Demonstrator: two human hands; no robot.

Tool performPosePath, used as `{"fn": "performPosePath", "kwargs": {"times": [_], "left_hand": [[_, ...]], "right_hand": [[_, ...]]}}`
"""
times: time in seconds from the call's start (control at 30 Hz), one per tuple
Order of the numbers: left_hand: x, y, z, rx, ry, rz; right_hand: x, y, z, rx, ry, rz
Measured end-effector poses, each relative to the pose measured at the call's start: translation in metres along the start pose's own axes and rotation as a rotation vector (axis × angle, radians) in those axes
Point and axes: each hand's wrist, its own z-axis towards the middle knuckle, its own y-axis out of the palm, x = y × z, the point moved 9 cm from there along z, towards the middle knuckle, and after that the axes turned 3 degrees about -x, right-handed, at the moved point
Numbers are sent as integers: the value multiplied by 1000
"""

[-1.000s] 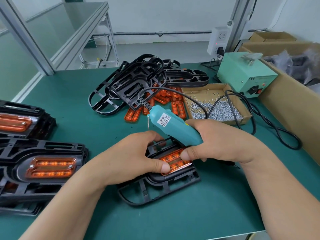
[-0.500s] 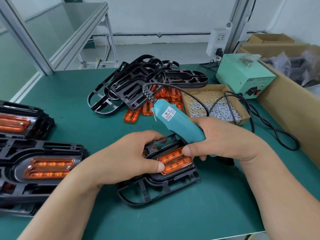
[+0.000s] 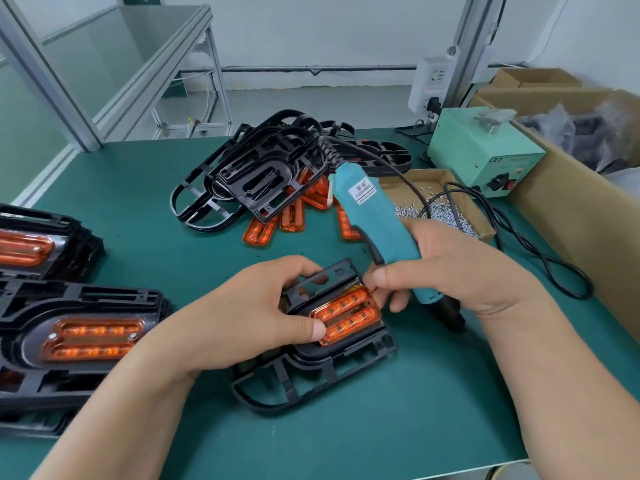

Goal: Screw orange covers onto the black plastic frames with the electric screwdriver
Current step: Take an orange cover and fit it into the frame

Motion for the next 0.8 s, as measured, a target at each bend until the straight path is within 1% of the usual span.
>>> {"fn": "performPosePath", "kwargs": {"times": [0.1,0.23,0.37,0.43,0.6,0.8], "left_hand": [[-2,-1,0,7,6,7],[-3,-2,2,31,15,9],[-2,-3,3,6,34,-33],[-2,-2,2,-27,40,-60],[-3,-1,3,-45,15,-95],[-7,4,7,-44,-2,-155]], "right_hand": [[1,-2,-1,6,8,14],[2,6,1,-47,17,-114],[6,10,5,-33,39,-303],[6,9,5,-25,39,-305],[4,2,5,5,31,-268],[3,7,7,13,28,-315]]}}
